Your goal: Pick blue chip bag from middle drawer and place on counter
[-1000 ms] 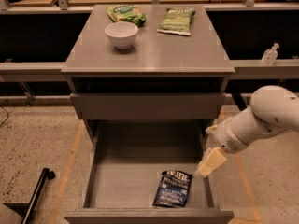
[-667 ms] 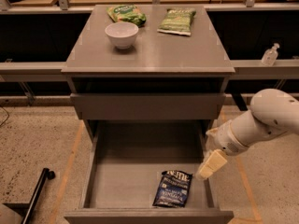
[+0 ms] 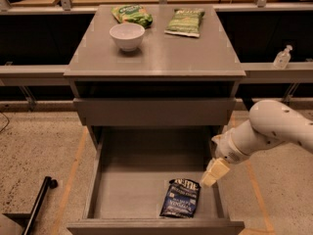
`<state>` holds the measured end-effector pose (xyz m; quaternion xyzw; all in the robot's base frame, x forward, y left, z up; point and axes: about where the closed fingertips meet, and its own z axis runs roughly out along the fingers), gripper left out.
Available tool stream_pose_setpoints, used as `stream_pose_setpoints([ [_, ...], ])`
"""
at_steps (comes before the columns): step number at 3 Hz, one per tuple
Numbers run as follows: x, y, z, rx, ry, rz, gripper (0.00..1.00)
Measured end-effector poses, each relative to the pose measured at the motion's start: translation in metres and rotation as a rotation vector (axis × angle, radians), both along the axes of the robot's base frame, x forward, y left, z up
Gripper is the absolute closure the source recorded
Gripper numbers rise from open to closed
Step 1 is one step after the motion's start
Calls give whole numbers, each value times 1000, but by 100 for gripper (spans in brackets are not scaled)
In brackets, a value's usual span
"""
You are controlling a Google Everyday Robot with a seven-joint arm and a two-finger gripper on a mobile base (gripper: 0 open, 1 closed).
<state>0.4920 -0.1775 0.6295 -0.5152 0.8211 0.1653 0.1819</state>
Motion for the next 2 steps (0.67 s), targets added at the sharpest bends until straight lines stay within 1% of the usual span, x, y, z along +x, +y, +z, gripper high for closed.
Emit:
stream_pose_setpoints([
  [1,14,-3,-32,-41,-13,5,0],
  [2,23,-1,-66,-55,1,10,0],
])
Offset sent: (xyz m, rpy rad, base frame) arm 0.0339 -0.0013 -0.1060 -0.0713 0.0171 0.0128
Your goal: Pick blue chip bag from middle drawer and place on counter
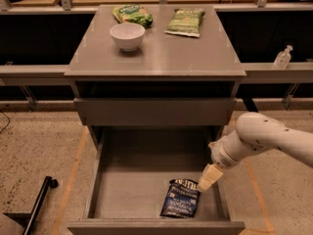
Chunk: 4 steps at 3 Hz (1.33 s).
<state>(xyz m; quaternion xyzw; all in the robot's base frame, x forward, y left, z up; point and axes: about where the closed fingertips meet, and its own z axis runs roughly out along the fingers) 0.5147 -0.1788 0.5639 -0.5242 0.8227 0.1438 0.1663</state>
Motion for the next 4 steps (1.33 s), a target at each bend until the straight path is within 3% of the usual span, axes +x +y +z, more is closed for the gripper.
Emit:
stream_pose_setpoints([
  [2,-1,-1,-8,-18,27,-13,0],
  [4,13,33,-62,95,29,9,0],
])
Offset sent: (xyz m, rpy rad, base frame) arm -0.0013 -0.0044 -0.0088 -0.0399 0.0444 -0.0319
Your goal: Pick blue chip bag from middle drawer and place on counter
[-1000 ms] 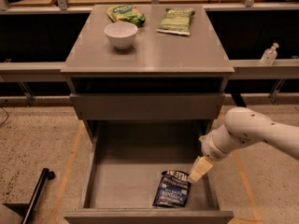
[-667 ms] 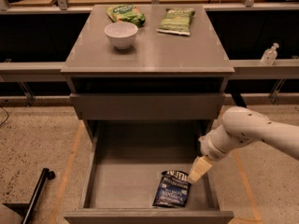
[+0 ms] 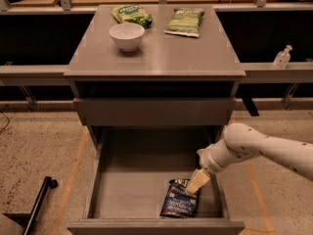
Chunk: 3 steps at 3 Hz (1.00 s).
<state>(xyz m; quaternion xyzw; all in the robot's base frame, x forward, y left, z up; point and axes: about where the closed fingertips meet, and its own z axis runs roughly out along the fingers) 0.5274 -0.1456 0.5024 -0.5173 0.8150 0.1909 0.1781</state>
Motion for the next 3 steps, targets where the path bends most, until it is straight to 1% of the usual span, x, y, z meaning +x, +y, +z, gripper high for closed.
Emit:
stream_pose_setpoints([
  [1,2,17,-38,22,41,20,0],
  [2,-5,31,-76,30,100,34,0],
  [3,-14,39,-119,9,161,20,0],
])
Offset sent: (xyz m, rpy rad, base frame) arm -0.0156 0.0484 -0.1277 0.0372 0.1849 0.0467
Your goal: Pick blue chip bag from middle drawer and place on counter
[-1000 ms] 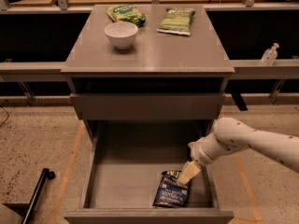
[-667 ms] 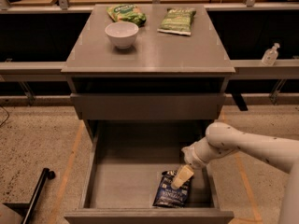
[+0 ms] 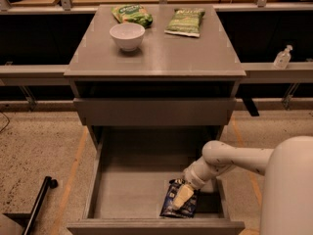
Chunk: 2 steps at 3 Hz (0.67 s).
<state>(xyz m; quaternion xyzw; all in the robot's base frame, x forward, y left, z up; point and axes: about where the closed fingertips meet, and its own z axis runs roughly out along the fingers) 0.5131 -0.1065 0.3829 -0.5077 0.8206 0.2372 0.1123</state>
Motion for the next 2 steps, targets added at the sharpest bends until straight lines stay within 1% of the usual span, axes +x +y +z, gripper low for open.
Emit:
stream_pose_setpoints([
  [1,-9,-2,-21,-20,32,-28,0],
  [2,-16,-5,-17,-32,11,-51,17],
])
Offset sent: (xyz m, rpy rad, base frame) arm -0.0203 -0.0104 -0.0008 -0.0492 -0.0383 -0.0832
